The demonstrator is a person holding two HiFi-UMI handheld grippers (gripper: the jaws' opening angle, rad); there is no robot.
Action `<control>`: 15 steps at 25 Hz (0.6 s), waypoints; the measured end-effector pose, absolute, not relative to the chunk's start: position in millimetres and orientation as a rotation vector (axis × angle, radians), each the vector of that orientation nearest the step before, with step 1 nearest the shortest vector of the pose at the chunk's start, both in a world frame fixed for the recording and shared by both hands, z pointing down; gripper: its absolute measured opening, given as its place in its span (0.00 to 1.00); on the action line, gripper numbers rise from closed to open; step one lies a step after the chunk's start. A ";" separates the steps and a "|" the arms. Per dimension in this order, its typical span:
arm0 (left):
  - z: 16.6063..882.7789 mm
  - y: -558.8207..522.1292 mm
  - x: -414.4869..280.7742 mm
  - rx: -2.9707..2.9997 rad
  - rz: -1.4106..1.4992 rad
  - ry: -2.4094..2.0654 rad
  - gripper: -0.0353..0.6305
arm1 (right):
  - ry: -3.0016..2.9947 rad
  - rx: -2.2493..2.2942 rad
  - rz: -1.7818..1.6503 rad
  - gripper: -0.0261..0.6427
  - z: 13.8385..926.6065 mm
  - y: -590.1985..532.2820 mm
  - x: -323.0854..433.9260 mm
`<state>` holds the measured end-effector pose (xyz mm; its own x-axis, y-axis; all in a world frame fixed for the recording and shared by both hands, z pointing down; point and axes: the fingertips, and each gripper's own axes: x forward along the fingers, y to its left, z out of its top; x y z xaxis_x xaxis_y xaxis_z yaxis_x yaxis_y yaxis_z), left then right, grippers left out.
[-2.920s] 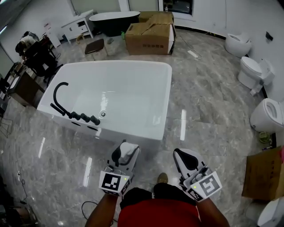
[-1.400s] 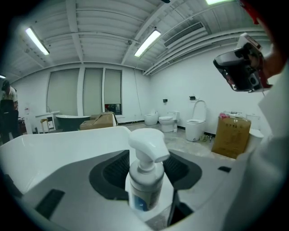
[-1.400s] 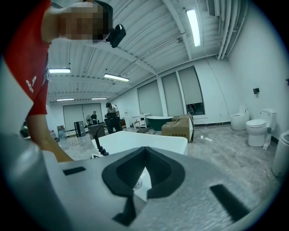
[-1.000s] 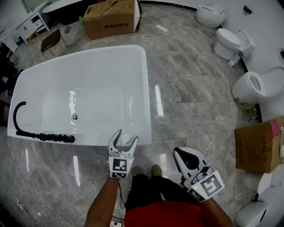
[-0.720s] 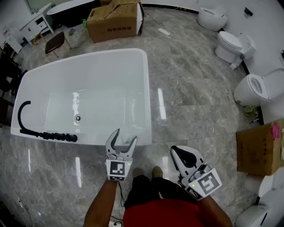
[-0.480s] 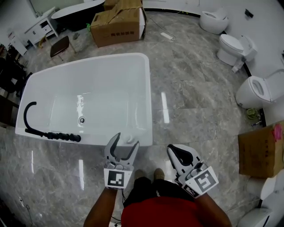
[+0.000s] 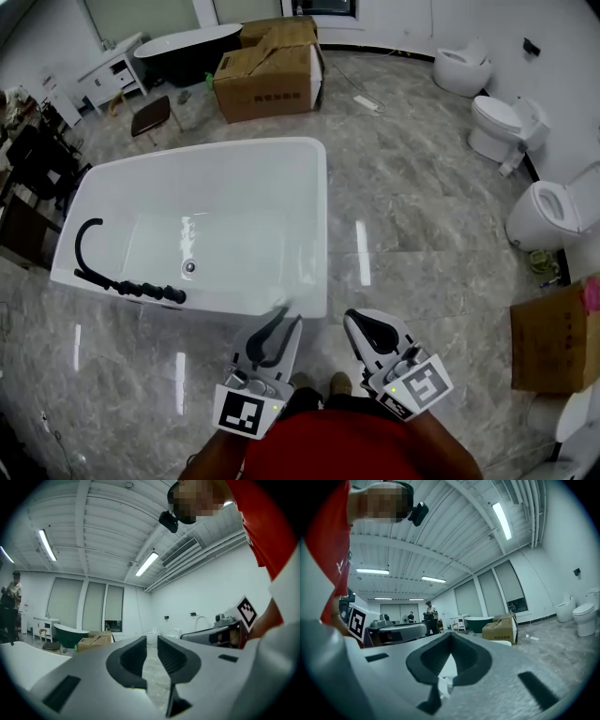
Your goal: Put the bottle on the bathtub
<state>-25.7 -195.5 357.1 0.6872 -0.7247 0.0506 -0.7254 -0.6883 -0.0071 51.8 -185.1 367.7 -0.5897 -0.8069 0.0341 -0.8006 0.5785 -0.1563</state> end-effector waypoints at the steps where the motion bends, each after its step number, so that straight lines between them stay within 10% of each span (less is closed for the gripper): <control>1: 352.7 -192.5 -24.6 2.873 0.077 -1.232 0.13 | 2.753 -1.395 -0.230 0.05 363.6 -183.5 51.2; 15: 337.4 -176.4 -21.2 2.873 0.079 -1.220 0.07 | 2.773 -1.345 -0.129 0.04 339.9 -168.5 42.0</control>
<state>-21.2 -176.4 337.4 0.6936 -0.7183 0.0541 -0.7193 -0.6947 -0.0022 42.0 -168.5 339.9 -0.6186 -0.7856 -0.0150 -0.7808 0.6167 -0.1000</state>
